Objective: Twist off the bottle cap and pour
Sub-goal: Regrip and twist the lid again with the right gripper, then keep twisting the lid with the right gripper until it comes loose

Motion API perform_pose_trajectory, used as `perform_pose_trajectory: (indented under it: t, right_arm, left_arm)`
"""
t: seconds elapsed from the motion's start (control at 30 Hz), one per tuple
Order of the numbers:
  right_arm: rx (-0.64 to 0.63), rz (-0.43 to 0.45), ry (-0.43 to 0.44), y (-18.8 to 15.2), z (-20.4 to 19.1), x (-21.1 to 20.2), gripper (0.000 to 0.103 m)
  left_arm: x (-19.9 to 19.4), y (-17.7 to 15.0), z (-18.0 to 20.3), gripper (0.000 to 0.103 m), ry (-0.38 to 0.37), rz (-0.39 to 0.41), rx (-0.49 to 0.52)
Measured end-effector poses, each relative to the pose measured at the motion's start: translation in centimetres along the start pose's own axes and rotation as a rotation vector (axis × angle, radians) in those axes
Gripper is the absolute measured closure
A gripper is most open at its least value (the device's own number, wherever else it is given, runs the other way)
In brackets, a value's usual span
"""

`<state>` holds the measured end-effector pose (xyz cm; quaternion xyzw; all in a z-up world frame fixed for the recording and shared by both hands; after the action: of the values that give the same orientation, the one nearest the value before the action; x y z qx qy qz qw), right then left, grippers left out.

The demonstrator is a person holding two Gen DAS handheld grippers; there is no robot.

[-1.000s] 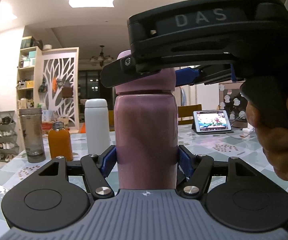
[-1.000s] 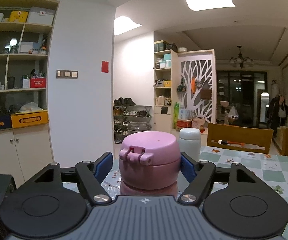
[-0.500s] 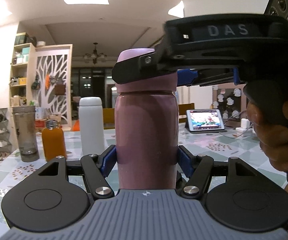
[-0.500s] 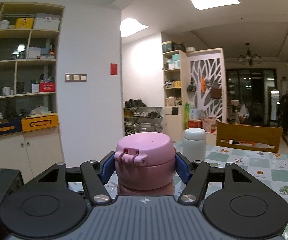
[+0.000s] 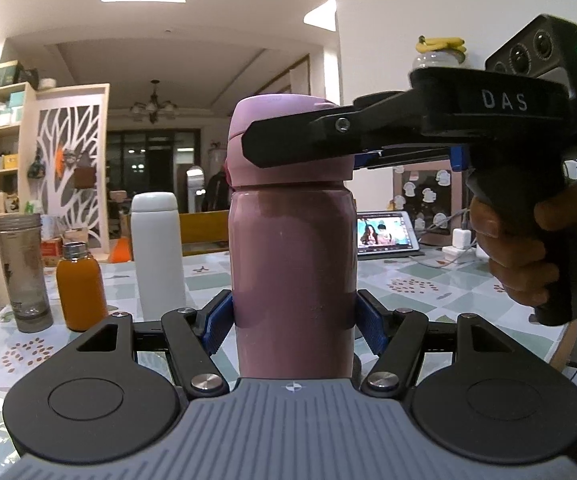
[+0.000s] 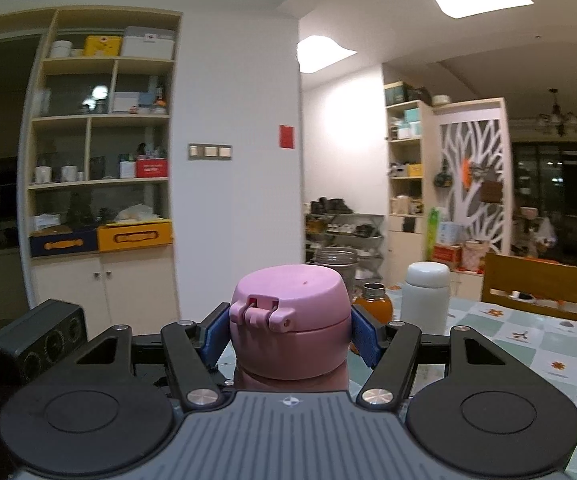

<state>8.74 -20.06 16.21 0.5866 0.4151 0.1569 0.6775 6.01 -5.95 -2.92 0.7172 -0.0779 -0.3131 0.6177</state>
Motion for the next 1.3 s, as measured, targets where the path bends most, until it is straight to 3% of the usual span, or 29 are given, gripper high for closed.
perform_pose_trajectory:
  t: [0.3,0.7,0.9,1.0,1.3]
  right_arm:
    - [-0.070,-0.002,0.109,0.9,1.1,-0.3,0.038]
    - [-0.061,0.016,0.226,1.1,3.2,-0.8,0.037]
    - [-0.047,0.029,0.183,0.6,3.0,-1.1,0.035]
    - [-0.032,0.047,0.146,0.6,2.5,-1.3,0.027]
    - [0.001,0.050,-0.065,0.6,-0.3,-0.5,0.022]
  left_arm:
    - [0.0,-0.4,-0.3,0.036,-0.046,-0.002,0.021]
    - [-0.1,-0.8,-0.6,0.036,-0.085,0.009,0.043]
    - [-0.3,-0.8,-0.6,0.036,-0.069,0.011,0.023]
    - [-0.4,-0.8,-0.3,0.036,-0.048,0.010,0.009]
    - [-0.5,-0.7,0.6,0.036,0.032,0.012,-0.001]
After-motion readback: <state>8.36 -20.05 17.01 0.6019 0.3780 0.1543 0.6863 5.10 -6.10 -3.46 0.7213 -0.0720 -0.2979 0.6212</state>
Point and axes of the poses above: each gripper's, at about its wrist camera, not at the fingertips, and x roughly the way its jaws point, z to its right, y to its top, the point moved 6 cm from there along x, roughly the way its jaws point, and after that the axes turned 14 degrees about -z, right-handed, at the moved point
